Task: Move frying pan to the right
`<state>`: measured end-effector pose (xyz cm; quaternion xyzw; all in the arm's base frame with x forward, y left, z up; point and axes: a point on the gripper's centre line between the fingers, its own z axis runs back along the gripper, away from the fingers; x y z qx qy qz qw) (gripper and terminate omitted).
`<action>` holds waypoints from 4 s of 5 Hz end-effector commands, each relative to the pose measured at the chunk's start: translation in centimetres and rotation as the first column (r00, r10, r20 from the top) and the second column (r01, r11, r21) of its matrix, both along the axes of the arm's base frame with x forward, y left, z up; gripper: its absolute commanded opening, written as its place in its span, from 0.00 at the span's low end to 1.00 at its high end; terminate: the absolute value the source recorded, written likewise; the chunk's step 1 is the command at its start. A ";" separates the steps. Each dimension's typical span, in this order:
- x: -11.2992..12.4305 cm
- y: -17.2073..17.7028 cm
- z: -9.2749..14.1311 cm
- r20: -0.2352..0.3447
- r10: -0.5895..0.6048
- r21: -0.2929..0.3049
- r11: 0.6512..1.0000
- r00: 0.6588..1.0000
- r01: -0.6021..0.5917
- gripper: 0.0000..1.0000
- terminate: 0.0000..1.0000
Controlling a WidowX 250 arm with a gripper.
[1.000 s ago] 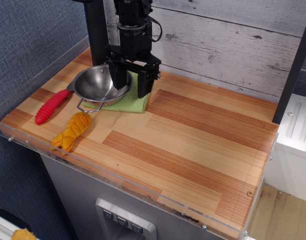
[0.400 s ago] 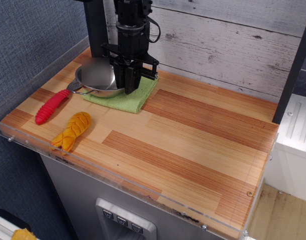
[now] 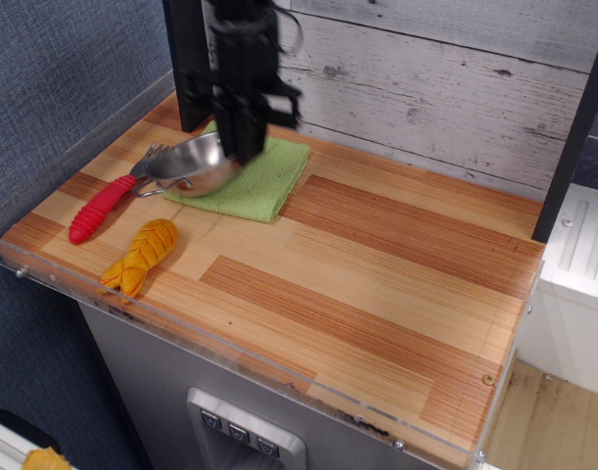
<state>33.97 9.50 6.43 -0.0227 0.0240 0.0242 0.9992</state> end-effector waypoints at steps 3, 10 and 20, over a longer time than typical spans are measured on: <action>-2.8 -6.4 5.1 0.136 -0.278 -0.112 0.949 0.951 0.293 0.00 0.00; -6.5 -17.2 2.2 0.003 -0.647 -0.031 0.762 0.762 0.647 0.00 0.00; -3.7 -3.4 6.8 0.123 0.008 0.022 1.000 0.992 -0.011 1.00 0.00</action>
